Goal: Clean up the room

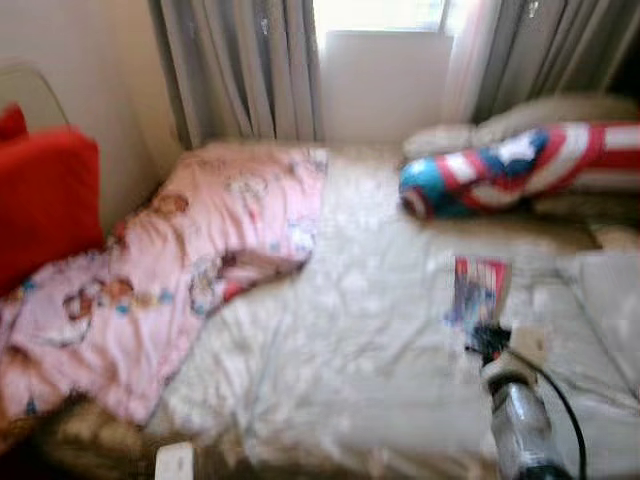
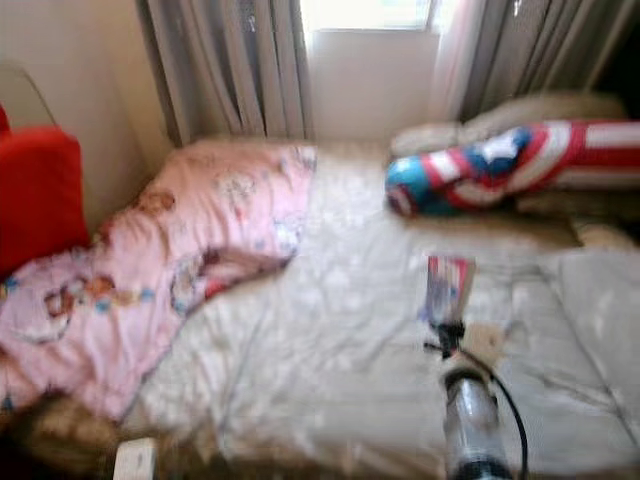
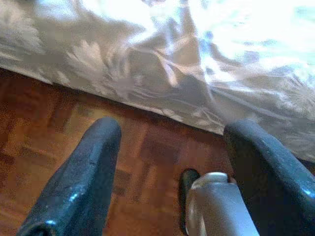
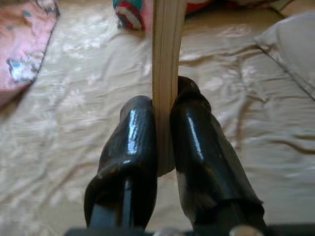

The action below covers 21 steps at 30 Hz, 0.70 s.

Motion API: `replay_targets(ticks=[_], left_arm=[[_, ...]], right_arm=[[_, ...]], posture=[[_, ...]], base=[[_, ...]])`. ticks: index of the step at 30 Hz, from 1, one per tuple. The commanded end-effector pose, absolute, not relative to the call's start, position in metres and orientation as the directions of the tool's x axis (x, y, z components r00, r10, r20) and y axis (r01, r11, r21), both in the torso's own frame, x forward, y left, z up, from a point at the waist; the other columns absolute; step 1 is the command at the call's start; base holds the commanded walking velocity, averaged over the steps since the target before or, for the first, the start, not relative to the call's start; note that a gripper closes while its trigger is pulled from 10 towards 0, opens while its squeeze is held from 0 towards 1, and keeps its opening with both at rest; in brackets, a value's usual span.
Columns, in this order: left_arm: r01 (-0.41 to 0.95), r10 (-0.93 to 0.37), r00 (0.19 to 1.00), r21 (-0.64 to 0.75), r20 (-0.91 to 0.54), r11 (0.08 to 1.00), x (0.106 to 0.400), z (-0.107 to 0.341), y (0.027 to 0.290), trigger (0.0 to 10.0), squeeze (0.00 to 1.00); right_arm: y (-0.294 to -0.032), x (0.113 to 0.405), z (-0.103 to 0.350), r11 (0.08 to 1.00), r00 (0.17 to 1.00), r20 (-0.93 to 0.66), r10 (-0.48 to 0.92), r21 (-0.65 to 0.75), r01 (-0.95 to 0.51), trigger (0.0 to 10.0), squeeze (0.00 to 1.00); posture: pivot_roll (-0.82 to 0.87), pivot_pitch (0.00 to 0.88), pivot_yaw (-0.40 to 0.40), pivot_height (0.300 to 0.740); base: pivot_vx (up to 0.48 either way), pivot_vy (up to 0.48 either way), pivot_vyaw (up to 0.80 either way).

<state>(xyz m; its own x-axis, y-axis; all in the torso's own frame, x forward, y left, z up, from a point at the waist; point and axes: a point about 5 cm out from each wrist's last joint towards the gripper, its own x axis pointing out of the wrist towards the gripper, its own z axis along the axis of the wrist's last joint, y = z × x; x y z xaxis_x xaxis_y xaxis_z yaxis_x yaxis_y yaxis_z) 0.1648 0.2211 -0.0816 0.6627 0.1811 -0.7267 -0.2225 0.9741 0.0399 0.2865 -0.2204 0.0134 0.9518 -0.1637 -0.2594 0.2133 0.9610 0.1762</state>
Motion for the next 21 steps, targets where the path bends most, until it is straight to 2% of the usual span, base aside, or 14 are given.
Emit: replay_targets(ticks=[1, 12, 21], left_arm=[[-0.209, 0.181, 0.673, 0.05, -0.717, 0.977, 0.1682, -0.0794, 0.223, 10.0, 0.0], [-0.199, 0.174, 0.662, 0.053, -0.729, 0.979, 0.1643, -0.0812, 0.2238, 10.0, 0.0], [-0.188, 0.157, 0.65, 0.044, -0.743, 0.981, 0.161, -0.0836, 0.2209, 10.0, 0.0]], right_arm=[[-0.2241, 0.296, 0.0278, 0.961, 0.965, -0.19, -0.179, 0.175, 0.212, 10.0, 0.0], [-0.2268, 0.2949, 0.0282, 0.963, 0.965, -0.185, -0.185, 0.164, 0.216, 10.0, 0.0], [-0.2287, 0.2929, 0.0265, 0.961, 0.962, -0.192, -0.192, 0.162, 0.224, 10.0, 0.0]], posture=[[-0.04, 0.0, -0.024, 0.74], [-0.05, 0.0, -0.022, 0.74], [-0.06, 0.0, -0.023, 0.74]], base=[[0.0, -0.405, 0.0], [0.0, -0.403, 0.0], [0.0, 0.0, 0.0]])
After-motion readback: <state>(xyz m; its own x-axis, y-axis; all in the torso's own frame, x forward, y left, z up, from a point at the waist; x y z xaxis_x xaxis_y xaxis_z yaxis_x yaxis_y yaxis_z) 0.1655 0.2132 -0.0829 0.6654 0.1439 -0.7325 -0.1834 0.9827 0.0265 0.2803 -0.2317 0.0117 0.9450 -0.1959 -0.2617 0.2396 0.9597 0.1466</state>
